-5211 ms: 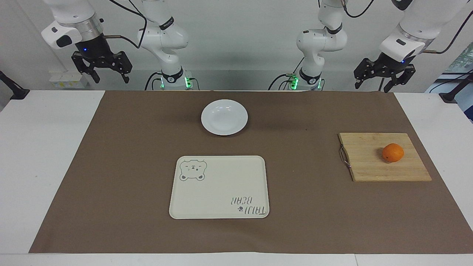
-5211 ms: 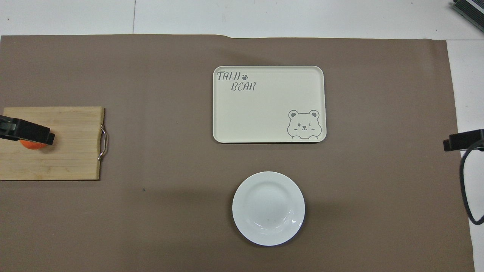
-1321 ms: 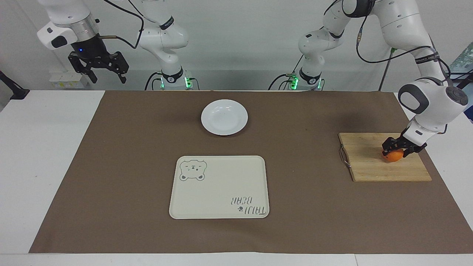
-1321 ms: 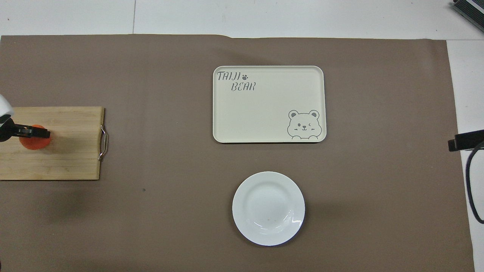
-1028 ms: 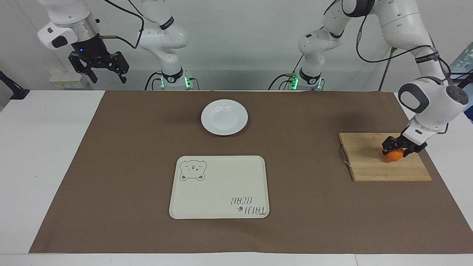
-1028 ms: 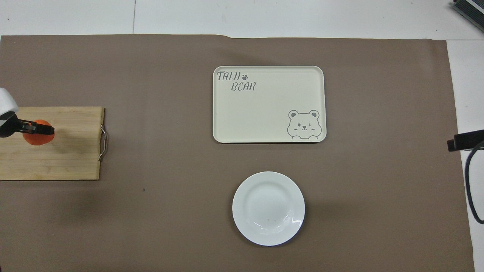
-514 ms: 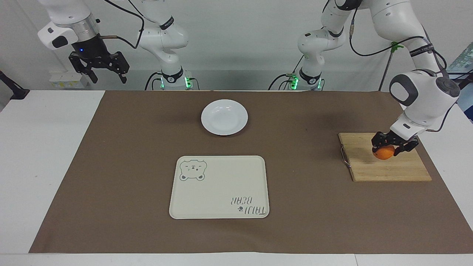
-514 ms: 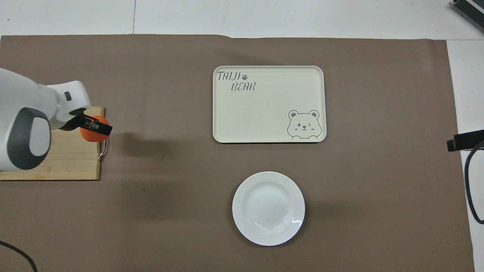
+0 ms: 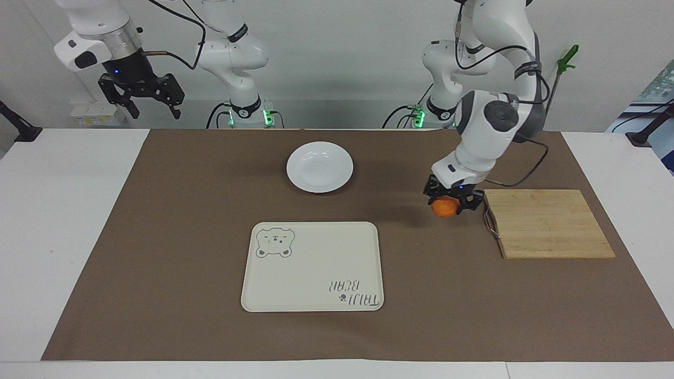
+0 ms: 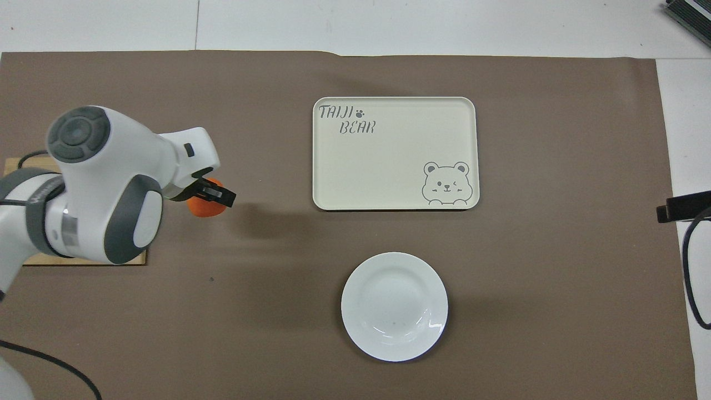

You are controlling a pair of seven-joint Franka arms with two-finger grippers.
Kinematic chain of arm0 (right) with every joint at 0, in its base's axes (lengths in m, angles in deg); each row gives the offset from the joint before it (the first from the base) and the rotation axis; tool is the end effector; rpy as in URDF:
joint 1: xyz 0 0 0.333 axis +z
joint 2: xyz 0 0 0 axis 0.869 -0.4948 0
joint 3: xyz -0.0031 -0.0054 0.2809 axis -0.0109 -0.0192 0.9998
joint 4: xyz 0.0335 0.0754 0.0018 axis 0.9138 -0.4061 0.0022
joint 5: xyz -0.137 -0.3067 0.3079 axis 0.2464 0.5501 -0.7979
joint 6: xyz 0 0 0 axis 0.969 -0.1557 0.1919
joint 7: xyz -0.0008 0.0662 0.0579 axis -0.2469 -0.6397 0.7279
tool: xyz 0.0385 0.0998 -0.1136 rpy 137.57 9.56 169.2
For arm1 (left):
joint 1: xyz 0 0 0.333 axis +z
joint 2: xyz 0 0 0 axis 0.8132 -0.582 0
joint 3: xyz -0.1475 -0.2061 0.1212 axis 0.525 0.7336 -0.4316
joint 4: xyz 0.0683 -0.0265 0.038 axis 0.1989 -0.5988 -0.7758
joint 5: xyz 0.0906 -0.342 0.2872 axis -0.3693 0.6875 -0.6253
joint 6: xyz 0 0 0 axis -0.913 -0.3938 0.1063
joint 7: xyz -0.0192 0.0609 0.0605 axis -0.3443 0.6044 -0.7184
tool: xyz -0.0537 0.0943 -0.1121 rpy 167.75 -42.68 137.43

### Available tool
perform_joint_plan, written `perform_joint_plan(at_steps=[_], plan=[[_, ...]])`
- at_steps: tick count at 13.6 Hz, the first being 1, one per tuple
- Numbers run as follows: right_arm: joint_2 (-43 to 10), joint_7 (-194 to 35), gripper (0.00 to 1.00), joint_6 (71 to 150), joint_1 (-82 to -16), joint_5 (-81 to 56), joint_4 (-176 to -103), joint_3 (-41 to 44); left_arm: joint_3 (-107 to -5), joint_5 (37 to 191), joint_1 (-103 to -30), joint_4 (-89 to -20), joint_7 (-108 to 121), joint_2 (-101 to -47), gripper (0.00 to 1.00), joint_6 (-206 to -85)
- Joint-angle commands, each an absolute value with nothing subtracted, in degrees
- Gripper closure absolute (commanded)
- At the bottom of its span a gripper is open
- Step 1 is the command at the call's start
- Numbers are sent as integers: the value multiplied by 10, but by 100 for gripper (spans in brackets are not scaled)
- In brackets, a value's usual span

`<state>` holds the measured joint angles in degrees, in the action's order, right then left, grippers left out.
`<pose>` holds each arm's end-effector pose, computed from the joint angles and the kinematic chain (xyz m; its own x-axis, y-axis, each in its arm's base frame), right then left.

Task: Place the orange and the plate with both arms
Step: 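Lift the orange with the left gripper and carry it toward the plate, then lower the orange onto the white plate and open the left gripper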

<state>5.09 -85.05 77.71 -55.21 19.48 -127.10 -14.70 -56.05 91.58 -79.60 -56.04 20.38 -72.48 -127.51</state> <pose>0.5746 -0.0459 0.5851 0.9997 -0.0208 -0.0137 -0.0208 -0.9998 0.0017 0.5658 -0.3123 0.3042 0.9027 -0.4295 0.0258 -0.4302 -0.9009 0.0576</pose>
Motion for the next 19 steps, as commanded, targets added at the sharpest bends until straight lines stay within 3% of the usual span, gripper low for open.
perform_joint_plan(at_steps=[1, 8, 13, 14, 15, 16, 19], plan=[[60, -854, 0, 775, -550, 193, -1281, -148, -572, 922, -884, -577, 111, -708, 100, -1302], [60, -854, 0, 774, -550, 193, -1281, -148, -572, 943, -1053, -588, -15, -743, 100, -1382], [61, -854, 0, 774, -550, 193, -1281, -148, -571, 959, -1100, -588, -15, -793, 100, -1406], [61, -854, 0, 774, -550, 193, -1281, -148, -571, 963, -1100, -588, -14, -794, 94, -1403], [61, -854, 0, 774, -550, 193, -1281, -148, -571, 974, -1100, -588, -14, -794, 59, -1398], [61, -854, 0, 774, -550, 193, -1281, -148, -572, 978, -1099, -590, -7, -793, 1, -1393], [61, -854, 0, 774, -550, 193, -1282, -148, -573, 978, -1090, -594, -1, -787, 0, -1366]])
